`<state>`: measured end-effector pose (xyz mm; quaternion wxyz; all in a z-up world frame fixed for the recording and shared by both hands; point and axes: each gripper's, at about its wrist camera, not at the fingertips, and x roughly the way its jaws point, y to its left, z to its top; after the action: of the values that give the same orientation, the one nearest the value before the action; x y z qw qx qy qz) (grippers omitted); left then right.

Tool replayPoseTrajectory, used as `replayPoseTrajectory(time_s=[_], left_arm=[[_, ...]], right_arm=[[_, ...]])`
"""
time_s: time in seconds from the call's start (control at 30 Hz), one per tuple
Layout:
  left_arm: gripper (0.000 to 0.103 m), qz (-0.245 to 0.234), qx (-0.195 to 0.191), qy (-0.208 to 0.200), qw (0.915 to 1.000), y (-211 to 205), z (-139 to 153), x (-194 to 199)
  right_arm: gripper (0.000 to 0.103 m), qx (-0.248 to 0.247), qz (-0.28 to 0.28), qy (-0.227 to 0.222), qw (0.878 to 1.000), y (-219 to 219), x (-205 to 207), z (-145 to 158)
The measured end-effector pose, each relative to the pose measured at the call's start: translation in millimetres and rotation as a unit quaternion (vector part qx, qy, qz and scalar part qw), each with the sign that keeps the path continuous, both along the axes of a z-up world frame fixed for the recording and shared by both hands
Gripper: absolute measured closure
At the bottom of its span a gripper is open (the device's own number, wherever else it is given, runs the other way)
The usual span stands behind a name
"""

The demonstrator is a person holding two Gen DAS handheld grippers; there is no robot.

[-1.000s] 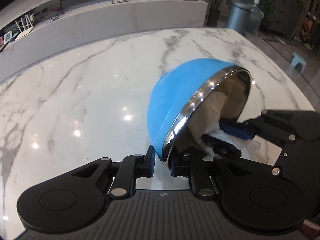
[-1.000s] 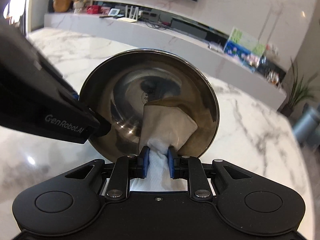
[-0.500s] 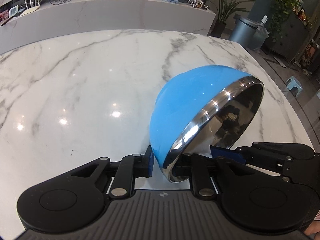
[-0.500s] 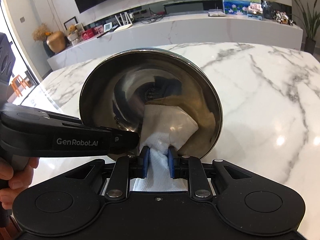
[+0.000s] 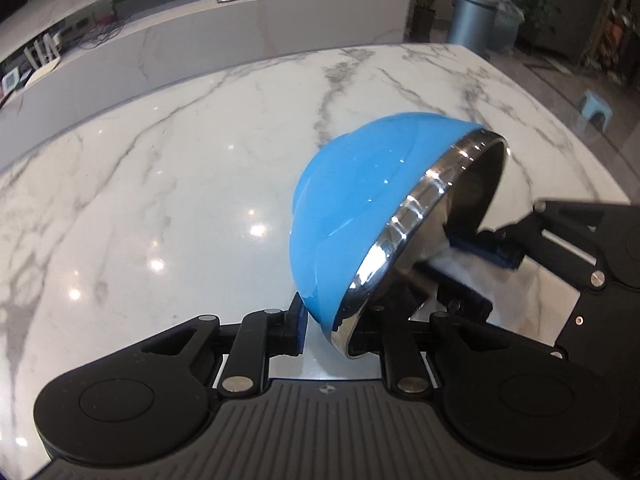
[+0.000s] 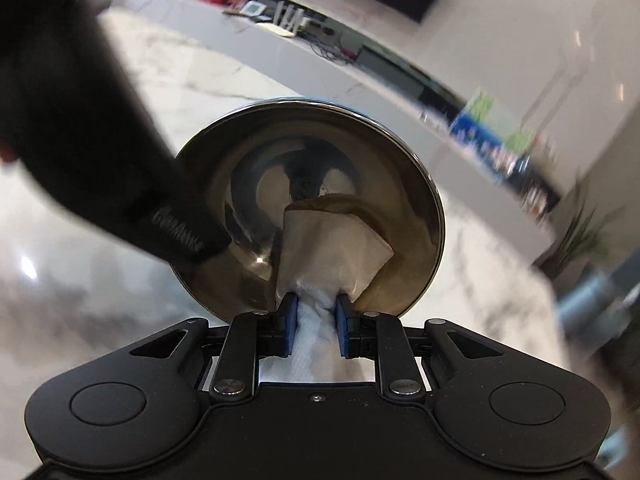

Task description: Clean bowl

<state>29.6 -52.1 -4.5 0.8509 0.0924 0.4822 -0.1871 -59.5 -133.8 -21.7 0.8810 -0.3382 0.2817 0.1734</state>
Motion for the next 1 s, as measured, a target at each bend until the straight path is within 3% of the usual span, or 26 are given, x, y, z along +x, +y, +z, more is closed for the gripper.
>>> replayPoseTrajectory(time_s=[0.1,0.3,0.5,0.57,0.67,1.0], left_arm=[[0.087,0.008,-0.010,0.000,0.9999,3,-1,1],[0.083,0.037,-0.061,-0.004,0.9975,13,0,4],[0.083,0.061,-0.082,0.000,0.9948,15,-6,7],[0.083,0.070,-0.087,0.000,0.9938,16,-7,8],[0.083,0.079,-0.095,0.003,0.9923,19,-8,11],[0.089,0.060,-0.060,-0.002,0.9964,10,-6,7]], right_arm=[[0.085,0.018,-0.007,0.008,1.000,-2,3,-1],[0.085,0.143,-0.049,0.088,0.985,-27,22,8],[0.085,0.242,-0.081,0.150,0.955,-50,36,13],[0.085,0.280,-0.083,0.179,0.939,-55,42,13],[0.085,0.306,-0.087,0.197,0.927,-57,45,14],[0.085,0.281,-0.077,0.184,0.939,-50,47,16]])
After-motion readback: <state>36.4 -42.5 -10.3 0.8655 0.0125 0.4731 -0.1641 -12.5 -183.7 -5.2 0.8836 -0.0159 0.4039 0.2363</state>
